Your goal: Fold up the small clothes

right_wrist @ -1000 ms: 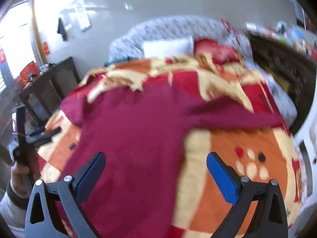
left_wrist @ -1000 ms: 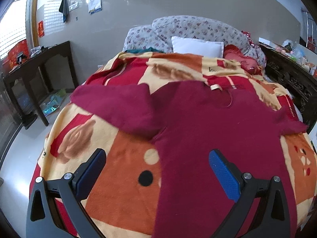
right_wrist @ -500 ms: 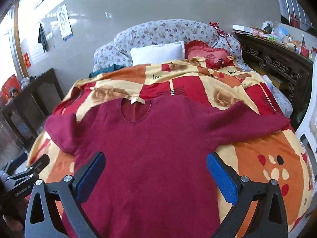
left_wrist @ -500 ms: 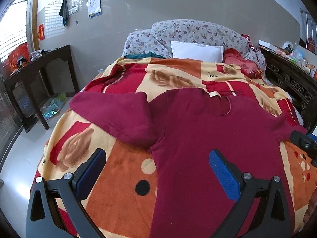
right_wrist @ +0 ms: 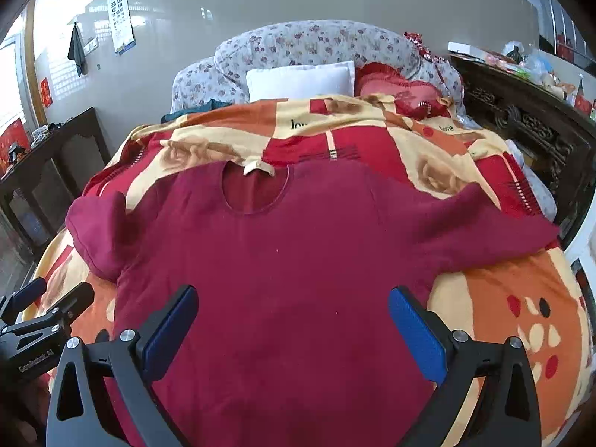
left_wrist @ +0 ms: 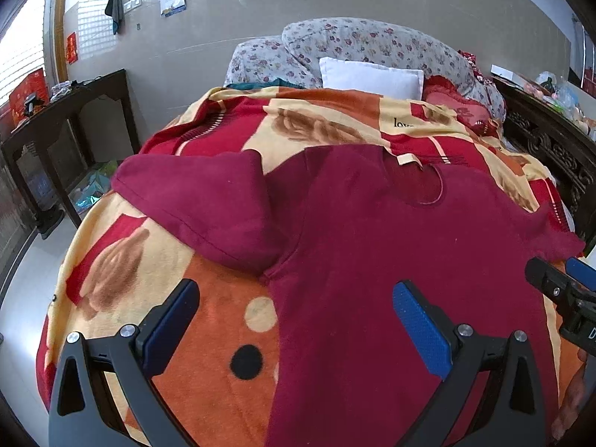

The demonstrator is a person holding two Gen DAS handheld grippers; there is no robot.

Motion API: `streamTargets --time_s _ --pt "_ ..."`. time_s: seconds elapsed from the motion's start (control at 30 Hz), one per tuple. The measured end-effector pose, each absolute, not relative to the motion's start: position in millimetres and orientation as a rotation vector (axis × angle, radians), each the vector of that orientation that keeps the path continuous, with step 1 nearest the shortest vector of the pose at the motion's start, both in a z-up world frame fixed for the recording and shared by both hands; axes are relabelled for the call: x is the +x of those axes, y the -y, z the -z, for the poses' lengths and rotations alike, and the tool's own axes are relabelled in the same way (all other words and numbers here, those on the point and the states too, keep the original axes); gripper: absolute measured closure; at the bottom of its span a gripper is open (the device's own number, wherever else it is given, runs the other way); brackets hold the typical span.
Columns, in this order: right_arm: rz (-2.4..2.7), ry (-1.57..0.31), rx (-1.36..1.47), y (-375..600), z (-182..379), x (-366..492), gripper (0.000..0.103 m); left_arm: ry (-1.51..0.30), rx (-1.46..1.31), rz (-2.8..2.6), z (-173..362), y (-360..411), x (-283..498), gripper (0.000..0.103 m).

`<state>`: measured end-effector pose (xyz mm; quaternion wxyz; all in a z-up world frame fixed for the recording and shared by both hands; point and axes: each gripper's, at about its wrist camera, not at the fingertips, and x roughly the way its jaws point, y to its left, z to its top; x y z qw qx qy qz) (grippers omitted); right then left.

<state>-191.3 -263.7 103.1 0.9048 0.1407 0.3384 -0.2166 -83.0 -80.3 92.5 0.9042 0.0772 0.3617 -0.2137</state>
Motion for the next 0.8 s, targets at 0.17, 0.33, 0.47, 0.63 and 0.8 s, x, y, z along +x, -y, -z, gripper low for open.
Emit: streamTargets --time_s 0.17,0.33,0.47,0.63,0.8 --pt "0.458 -0.700 0.301 269 -99 -193 0.000 -0.759 0.161 0.448 -88 87 -81 0.000" --pt "0.459 -0.691 0.320 272 -99 -195 0.000 -0.765 0.165 0.452 -85 90 -82 0.000" --pt "0.469 -0.700 0.311 271 -98 -194 0.000 -0.774 0.152 0.452 -84 92 -82 0.000" --pt "0.473 -0.695 0.316 273 -98 -194 0.000 -0.768 0.163 0.441 -83 95 -83 0.000" --pt "0.468 -0.704 0.338 276 -93 -193 0.000 -0.771 0.169 0.436 -82 95 -80 0.000"
